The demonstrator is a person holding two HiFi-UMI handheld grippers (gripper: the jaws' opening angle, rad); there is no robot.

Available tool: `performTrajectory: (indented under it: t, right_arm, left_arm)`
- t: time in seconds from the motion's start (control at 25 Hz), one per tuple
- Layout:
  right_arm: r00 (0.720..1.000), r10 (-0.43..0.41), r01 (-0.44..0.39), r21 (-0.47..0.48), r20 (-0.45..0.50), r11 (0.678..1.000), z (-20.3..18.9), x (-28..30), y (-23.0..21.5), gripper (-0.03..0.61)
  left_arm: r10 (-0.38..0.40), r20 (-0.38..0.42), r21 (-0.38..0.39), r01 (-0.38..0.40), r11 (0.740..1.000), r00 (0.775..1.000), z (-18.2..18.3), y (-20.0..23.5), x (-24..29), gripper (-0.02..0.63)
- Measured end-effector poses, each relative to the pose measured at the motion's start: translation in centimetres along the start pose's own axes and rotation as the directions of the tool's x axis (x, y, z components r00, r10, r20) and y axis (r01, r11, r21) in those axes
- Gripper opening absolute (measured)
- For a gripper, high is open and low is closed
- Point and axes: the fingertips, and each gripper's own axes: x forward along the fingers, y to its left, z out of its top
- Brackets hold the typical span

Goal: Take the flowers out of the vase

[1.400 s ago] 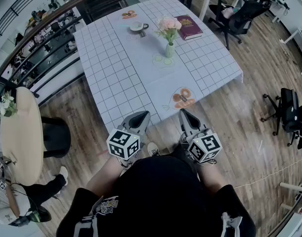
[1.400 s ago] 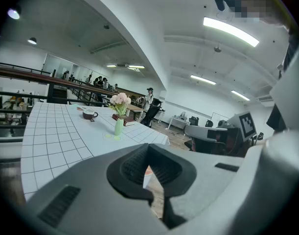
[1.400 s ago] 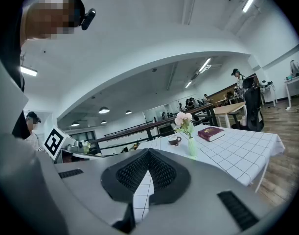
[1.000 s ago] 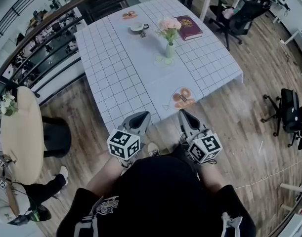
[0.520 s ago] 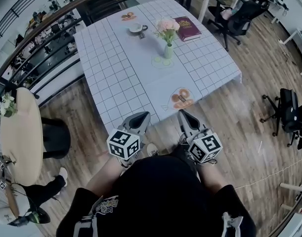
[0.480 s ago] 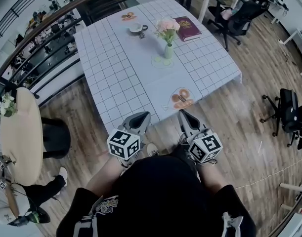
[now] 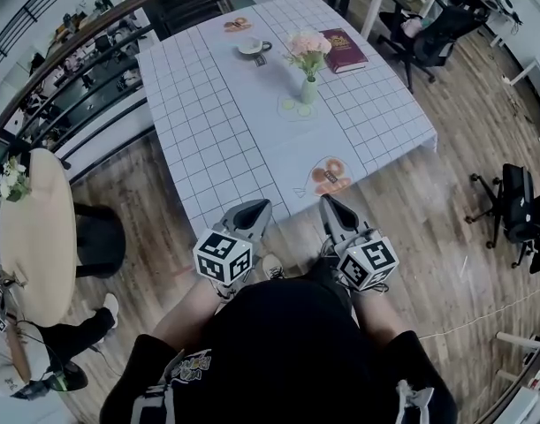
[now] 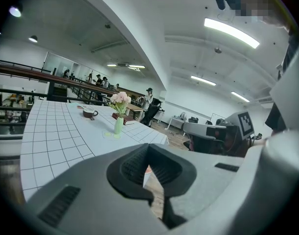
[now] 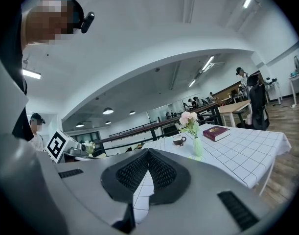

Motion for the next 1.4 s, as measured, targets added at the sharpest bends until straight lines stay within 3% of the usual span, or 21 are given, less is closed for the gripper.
performTrajectory:
  t: [0.76, 1.4]
  right_arm:
    - [0.999, -0.038, 0.037, 0.013, 0.011, 0.999, 0.2, 0.8, -0.2, 0.021]
    - [0.999, 0.04, -0.04, 0.011, -0.004, 0.999, 2.0, 4.9, -4.1, 0.02]
  left_arm:
    - [-0.017, 0.011, 0.003, 0.017, 1.0, 1.0, 0.4, 1.0, -0.3, 0.008]
    - [0.068, 0.037, -0.004, -0.068, 0.998, 0.997, 2.4, 3.0, 2.9, 0.008]
